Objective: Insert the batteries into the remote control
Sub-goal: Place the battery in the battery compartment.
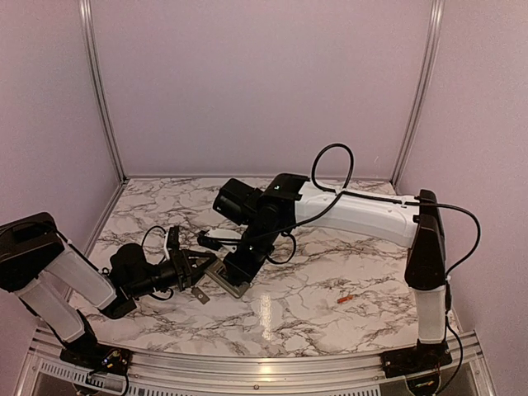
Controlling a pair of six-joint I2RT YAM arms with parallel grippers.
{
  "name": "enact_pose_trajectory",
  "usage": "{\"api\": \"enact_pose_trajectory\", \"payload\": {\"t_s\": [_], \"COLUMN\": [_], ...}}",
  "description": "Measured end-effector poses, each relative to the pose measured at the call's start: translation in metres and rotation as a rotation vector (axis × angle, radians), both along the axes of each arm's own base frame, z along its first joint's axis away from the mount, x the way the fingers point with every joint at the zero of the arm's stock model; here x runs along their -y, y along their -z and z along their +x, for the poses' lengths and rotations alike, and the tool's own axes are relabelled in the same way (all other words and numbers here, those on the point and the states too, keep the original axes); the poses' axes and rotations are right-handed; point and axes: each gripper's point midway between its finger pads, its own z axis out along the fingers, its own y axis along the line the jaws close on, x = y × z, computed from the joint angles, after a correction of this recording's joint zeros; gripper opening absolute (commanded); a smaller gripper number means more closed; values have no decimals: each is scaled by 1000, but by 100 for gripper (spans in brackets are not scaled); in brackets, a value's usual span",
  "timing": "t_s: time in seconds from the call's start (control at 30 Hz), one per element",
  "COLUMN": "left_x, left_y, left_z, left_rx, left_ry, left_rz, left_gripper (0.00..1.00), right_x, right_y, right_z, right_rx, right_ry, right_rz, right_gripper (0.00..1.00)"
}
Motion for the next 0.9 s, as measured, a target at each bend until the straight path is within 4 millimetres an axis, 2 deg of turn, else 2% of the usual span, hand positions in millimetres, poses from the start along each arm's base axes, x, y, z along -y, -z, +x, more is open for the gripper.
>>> {"api": "enact_pose_trajectory", "payload": {"t_s": [0.2,0.5,0.77,0.9], "left_x": [0,-1,-2,-2], "left_y": [-4,-8,-12,-18], "left_z": [0,0,1,0], "left_rx": [9,19,26,37], "left_ry": [-1,-5,-14,-12], "left_rz": [-8,-16,-24,-37], "left_gripper": [0,0,0,0], "right_x": [-6,-10,-11,-10], "right_y": [-3,-5,-13,-26], "right_z": [-1,-5,-5,-5], "right_rx": [-15,-35,-30,-19], "right_ry": [-7,-22,-28,-33], "right_rz": [19,36,59,87], "right_gripper": [18,43,54,55]}}
